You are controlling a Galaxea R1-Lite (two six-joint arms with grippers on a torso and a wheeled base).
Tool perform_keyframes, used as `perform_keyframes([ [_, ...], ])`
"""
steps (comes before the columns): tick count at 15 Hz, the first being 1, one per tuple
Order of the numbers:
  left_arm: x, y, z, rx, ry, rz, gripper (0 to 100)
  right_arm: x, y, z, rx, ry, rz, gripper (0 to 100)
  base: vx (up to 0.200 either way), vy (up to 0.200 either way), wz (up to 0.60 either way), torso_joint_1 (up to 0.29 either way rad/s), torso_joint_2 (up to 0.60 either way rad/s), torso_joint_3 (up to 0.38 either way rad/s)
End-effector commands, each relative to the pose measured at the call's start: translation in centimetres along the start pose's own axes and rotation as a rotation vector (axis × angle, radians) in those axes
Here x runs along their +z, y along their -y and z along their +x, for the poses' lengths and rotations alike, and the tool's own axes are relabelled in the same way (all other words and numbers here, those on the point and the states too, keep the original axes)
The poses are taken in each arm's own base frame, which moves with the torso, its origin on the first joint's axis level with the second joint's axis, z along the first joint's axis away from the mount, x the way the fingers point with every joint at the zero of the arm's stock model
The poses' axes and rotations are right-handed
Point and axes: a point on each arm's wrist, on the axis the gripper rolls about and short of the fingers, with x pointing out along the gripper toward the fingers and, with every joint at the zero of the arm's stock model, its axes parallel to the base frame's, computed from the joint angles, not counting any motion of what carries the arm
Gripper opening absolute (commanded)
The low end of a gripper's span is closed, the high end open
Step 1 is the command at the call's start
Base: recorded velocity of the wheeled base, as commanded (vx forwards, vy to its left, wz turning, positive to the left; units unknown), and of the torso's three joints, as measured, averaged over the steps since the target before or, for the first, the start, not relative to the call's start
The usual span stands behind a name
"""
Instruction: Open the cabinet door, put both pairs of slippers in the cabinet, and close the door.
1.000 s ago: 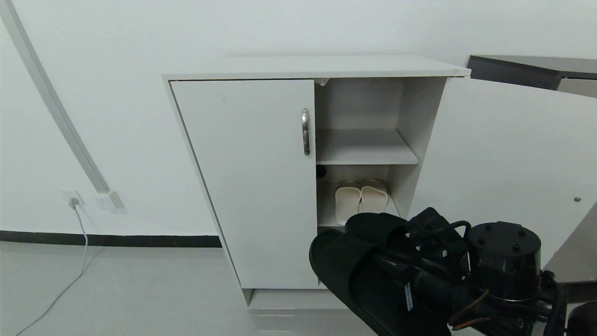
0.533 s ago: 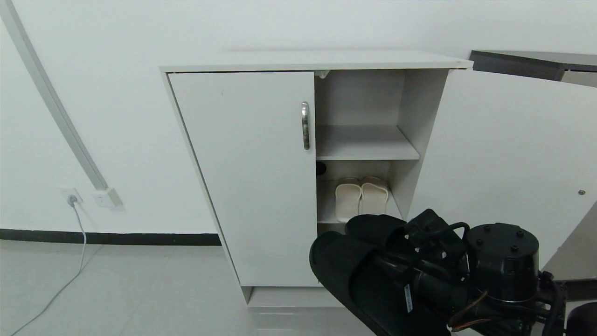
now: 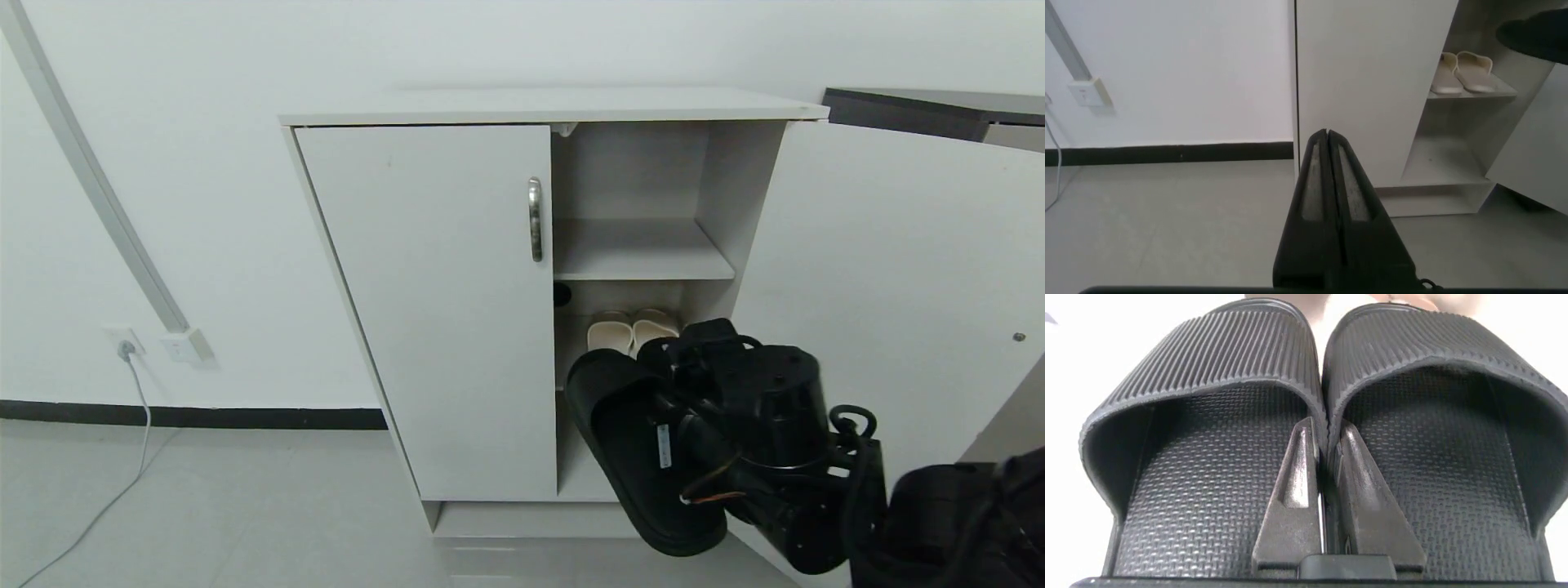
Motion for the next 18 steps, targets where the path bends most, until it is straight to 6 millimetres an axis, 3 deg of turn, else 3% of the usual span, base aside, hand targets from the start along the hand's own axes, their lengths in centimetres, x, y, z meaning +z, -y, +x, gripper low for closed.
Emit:
perform_keyframes([
  [1,0.0,0.0,0.0,-0.002,0.000,0.000,0,2.3,-3.1,0.9,-0.065,-0.010,0.090,0,0.000,0.000,0.00,0.000,0.00,0.000],
  [5,0.0,0.0,0.0,-0.002,0.000,0.000,0,6.9,-3.5,0.9,-0.195,0.072,0.152,0,0.000,0.000,0.00,0.000,0.00,0.000],
  [10,0.0,0.0,0.0,0.000,0.000,0.000,0,8.4,-2.4,1.8,-0.234,0.099,0.142,0,0.000,0.000,0.00,0.000,0.00,0.000],
  [18,0.0,0.0,0.0,0.000,0.000,0.000,0,9.0,-1.6,2.3,-0.254,0.110,0.139,0,0.000,0.000,0.00,0.000,0.00,0.000],
])
